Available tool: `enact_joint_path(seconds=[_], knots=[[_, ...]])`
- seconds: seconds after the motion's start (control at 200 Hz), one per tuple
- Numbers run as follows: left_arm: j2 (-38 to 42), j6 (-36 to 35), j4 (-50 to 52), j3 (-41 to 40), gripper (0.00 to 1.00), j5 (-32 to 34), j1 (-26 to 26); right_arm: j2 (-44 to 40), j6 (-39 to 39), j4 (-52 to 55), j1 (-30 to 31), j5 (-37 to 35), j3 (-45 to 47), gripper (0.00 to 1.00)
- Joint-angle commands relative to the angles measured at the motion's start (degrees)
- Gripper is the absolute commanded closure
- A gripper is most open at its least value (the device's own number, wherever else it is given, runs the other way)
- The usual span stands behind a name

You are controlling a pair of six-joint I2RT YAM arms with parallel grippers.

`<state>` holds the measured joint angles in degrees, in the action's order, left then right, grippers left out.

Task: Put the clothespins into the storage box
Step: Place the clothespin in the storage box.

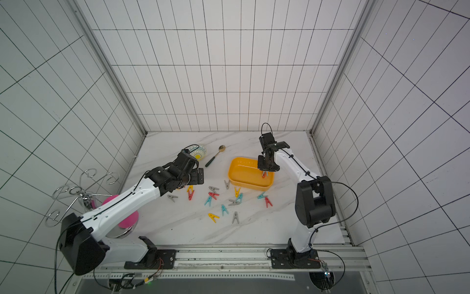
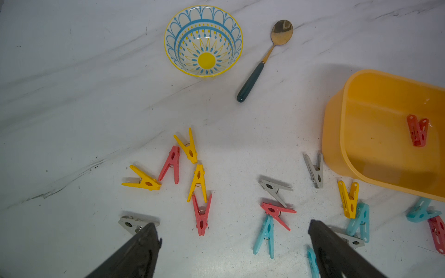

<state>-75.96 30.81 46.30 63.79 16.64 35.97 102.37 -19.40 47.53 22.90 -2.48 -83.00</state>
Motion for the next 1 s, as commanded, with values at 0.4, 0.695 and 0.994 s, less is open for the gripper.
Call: enact_joint_path(seconds=[0.4,0.695,0.994], knots=[[0.0,-0.1,0.9,-0.1,0.02,1.4,0.3,16.0,4.8,-3.9,2.9,-3.8,-10.1,0.76],[1.7,0.5,1.9,-0.9,0.02,2.2,0.4,13.1,5.6,-0.5,2.9,-3.8,-11.1,0.68],[4.0,0.4,1.7,-1.8,0.02,2.2,0.3,-6.4,1.1,1.3,2.9,0.7,2.8,0.61]])
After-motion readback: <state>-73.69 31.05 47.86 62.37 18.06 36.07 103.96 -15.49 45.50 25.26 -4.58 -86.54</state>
